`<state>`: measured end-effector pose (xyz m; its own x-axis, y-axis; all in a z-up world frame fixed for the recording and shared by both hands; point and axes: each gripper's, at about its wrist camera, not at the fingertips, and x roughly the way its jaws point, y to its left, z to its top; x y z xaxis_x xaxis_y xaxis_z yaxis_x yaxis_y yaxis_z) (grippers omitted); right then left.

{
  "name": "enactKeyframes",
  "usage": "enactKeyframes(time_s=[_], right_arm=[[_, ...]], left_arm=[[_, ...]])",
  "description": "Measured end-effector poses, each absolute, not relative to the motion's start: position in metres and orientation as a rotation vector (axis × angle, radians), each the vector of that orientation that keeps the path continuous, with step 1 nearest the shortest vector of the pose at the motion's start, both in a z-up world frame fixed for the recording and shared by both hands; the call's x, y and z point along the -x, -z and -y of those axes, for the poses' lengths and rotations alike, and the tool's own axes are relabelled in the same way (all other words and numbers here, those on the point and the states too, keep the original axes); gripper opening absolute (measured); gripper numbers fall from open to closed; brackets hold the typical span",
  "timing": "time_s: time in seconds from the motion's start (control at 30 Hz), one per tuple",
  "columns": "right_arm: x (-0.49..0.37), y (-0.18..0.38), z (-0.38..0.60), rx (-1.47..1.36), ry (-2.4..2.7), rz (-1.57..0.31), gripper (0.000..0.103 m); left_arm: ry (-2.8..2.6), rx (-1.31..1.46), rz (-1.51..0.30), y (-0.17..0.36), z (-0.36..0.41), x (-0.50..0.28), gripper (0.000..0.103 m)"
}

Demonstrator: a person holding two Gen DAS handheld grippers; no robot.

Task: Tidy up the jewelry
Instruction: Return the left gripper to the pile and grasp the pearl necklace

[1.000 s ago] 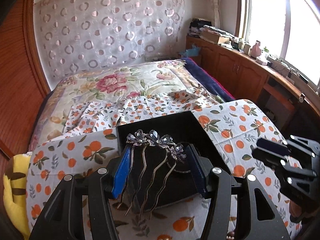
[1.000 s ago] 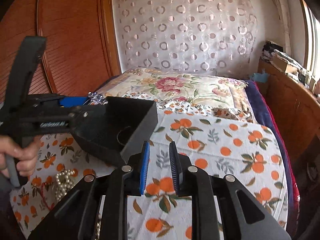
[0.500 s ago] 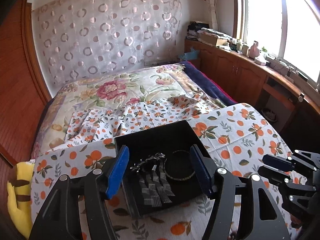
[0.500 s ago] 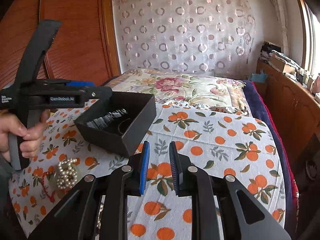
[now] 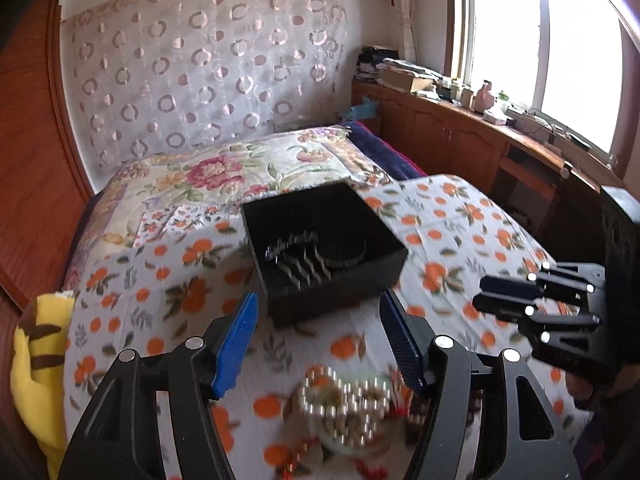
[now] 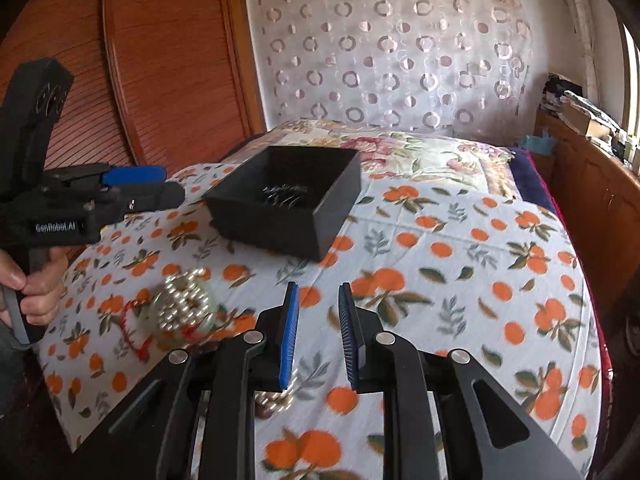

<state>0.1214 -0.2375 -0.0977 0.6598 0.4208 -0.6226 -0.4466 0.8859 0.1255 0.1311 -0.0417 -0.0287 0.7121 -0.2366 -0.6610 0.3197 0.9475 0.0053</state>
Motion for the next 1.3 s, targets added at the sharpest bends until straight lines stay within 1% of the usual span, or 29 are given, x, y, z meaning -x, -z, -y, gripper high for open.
enactKeyframes(time_s=[0.33,0.53,0.67,1.17,1.3], right_arm=[[-0.073,0.11,0.242,0.027,-0.492,-0.731,0.022],[-0.056,0.122,0.243,0.048,-0.48,-0.764,0.026],[-0.049,0.125,0.244,0.045,-0.474,-0.764,0.032],[-0.045,0.126,0.237,0.075,-0.467,-0.746,0.033],[-0.045,0.126,0.237,0.076,-0.469,-0.745,0.033]], left_arm=[[0.299,-0.081,-0.778,0.059,0.017,-0.096,0.061],[0.292,-0.044,-0.824,0.077,0.013,-0.093,0.06],[0.303,-0.043,-0.839,0.083,0.019,-0.094,0.06],[0.301,-0.05,-0.907,0.099,0.045,-0.114,0.06],[0.297,-0.045,-0.903,0.099,0.045,-0.113,0.051]])
